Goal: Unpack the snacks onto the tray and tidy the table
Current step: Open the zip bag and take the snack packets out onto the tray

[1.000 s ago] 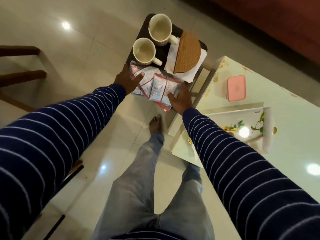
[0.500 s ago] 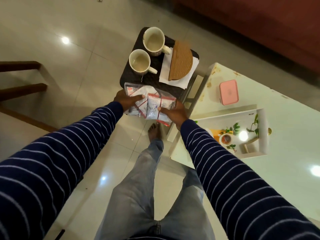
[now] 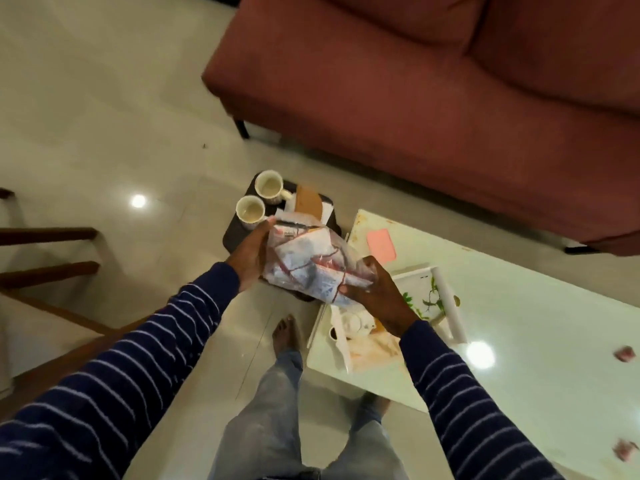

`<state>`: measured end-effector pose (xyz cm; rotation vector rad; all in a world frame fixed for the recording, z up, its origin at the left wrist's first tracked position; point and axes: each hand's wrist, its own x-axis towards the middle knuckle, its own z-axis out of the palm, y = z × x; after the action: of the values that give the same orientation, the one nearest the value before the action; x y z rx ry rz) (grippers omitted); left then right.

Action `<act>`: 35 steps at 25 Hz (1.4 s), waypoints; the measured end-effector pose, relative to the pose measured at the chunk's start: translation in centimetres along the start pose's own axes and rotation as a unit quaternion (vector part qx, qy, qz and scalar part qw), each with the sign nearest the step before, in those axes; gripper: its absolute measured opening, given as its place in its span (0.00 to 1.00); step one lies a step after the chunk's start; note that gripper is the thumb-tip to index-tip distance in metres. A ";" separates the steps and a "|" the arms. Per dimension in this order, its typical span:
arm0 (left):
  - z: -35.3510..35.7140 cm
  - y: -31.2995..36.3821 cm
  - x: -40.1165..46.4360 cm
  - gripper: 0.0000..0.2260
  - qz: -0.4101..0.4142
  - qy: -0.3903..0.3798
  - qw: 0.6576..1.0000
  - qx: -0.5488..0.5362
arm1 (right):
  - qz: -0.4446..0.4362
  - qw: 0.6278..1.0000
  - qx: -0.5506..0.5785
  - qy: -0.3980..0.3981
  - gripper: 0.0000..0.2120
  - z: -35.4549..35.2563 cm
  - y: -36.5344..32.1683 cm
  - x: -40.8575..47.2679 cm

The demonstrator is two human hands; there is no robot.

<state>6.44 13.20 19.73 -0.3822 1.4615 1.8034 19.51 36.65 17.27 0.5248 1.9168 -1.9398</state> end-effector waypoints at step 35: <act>36.1 4.7 -23.1 0.14 0.435 -0.202 0.832 0.279 | -0.310 0.864 -0.362 0.163 0.19 -20.4 -21.0 -31.7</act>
<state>26.56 37.85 48.87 1.0650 1.8817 1.7804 36.60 57.21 51.14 -0.0117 3.0964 -1.2558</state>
